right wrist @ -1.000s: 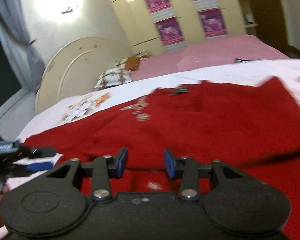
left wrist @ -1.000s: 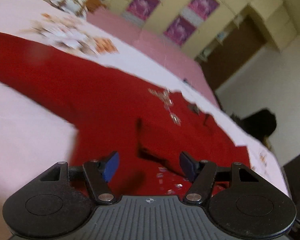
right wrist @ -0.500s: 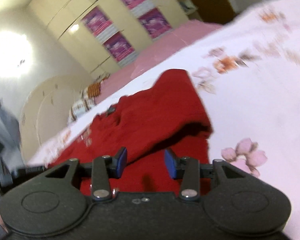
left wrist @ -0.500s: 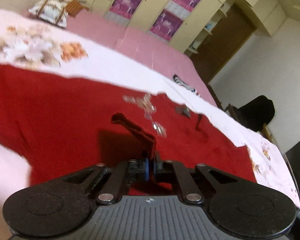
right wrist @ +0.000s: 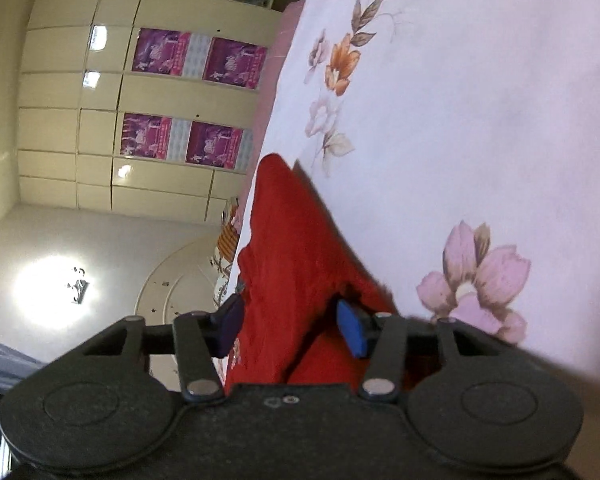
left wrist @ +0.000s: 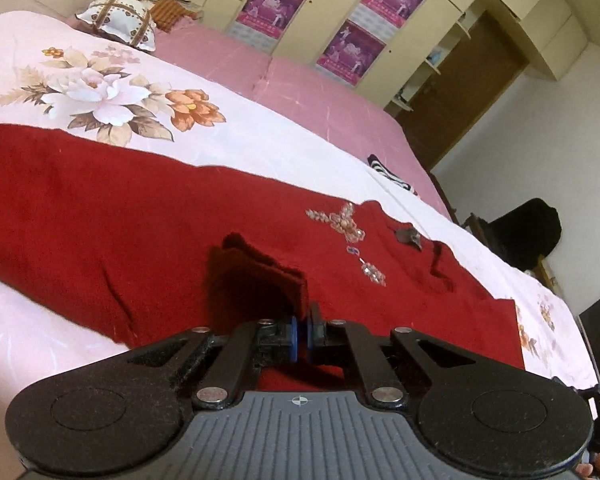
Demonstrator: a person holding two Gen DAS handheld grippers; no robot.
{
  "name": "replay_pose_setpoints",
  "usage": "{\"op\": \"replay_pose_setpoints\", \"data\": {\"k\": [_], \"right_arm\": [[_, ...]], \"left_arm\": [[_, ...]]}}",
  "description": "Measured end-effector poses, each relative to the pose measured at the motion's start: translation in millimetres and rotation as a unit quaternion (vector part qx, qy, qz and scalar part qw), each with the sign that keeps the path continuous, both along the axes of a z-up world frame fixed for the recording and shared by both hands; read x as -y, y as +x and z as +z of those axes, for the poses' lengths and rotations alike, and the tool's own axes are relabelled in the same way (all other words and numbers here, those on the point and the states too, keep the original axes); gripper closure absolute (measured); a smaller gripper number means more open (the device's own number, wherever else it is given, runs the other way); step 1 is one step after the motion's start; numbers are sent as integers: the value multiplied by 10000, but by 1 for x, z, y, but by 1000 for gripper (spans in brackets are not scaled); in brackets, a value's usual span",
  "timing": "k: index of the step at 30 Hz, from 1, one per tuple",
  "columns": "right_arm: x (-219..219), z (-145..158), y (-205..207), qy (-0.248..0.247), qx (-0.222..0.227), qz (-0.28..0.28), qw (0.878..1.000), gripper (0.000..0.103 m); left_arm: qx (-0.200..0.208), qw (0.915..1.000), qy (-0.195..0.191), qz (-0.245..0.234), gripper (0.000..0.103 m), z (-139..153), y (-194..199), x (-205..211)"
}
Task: Fold small clothes
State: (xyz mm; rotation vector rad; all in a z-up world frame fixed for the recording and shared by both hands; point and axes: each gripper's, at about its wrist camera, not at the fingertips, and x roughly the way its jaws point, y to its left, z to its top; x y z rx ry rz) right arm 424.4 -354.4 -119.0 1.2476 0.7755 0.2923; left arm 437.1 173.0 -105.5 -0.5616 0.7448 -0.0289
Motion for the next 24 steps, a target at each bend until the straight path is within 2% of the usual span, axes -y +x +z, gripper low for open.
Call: {"op": "replay_pose_setpoints", "data": {"k": [5,8,9,10,12,13,17,22,24], "right_arm": [[10,19,-4,-421,310,-41,9986,51],[5,30,1,-982,546,109,9936,60],[-1,32,5,-1180,619,281,9907,67],[-8,35,10,-1463,688,466,9857,82],[-28,35,19,-2590,481,791,9614,103],[-35,29,22,-2983,374,952,9490,103],[-50,37,19,-3521,602,1186,9265,103],[-47,34,21,-3508,643,1305,9251,103],[-46,33,21,-3517,655,1345,9241,103]], "left_arm": [[-208,9996,148,-152,99,-12,4,3],[-194,9997,113,-78,99,-17,1,4],[-181,9998,117,-54,99,-17,0,4],[-169,9998,136,-23,99,-18,-1,5],[-172,9997,195,-9,99,-18,-1,7],[-174,9996,224,-21,99,-18,-1,7],[-121,9997,208,-31,99,-20,-5,5],[-143,9998,-15,113,96,-22,-7,-5],[-175,9986,182,455,96,-18,-13,-16]]}}
